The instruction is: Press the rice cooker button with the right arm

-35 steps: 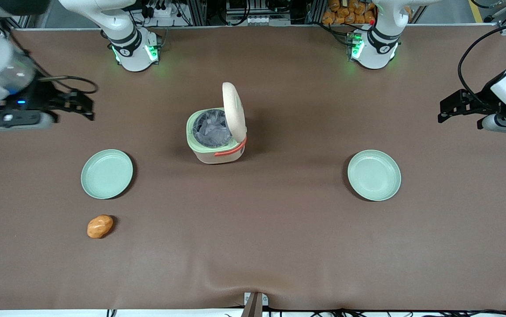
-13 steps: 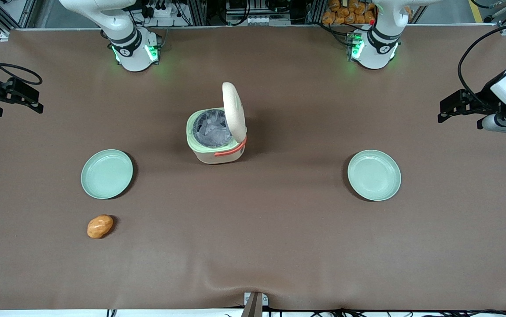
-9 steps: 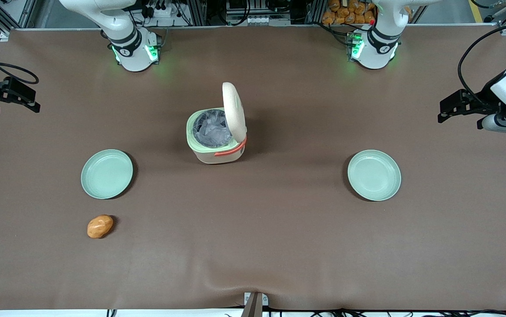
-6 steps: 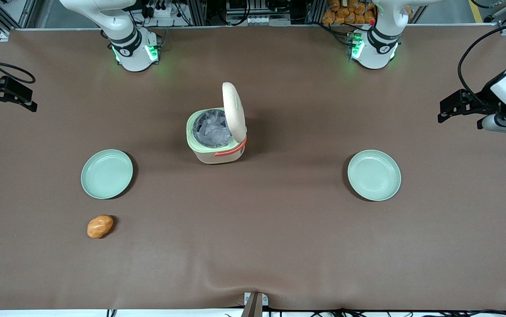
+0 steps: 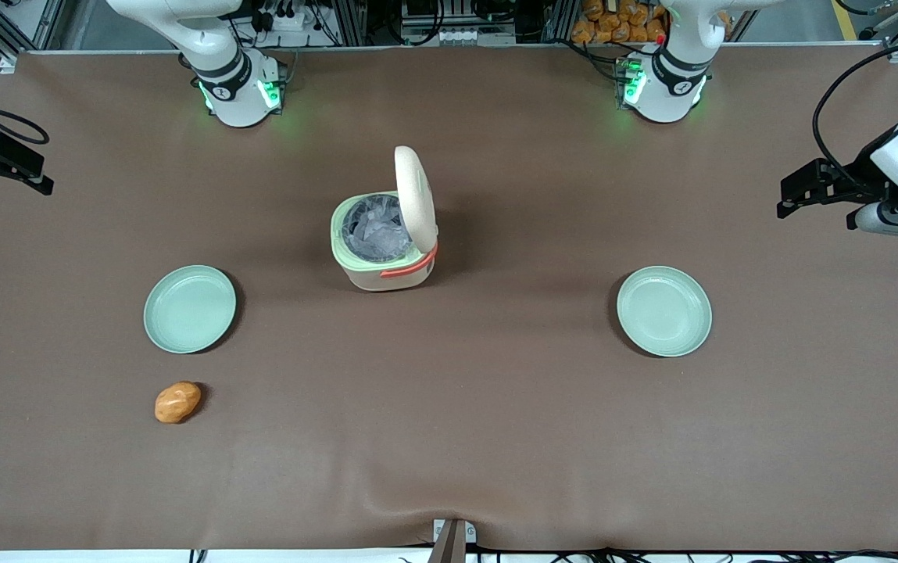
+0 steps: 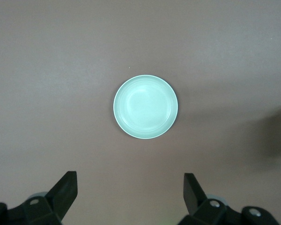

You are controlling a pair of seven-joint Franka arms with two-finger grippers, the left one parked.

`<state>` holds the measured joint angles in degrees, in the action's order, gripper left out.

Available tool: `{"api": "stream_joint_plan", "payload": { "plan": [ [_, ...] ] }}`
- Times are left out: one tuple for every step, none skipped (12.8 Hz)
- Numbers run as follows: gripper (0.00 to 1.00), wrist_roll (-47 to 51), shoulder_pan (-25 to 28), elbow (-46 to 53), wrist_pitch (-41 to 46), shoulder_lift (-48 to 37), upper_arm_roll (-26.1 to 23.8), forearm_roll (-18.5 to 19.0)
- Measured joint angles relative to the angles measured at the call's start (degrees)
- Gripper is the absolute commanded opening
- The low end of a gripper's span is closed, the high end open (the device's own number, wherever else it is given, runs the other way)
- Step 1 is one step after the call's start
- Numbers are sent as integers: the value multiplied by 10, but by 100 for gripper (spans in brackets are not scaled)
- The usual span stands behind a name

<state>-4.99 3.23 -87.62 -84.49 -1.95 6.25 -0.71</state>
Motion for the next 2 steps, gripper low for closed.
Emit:
{"api": "stream_joint_plan", "payload": {
  "plan": [
    [100, 0, -2, 0, 1, 0, -2, 0],
    [100, 0, -4, 0, 5, 0, -4, 0]
  ]
}}
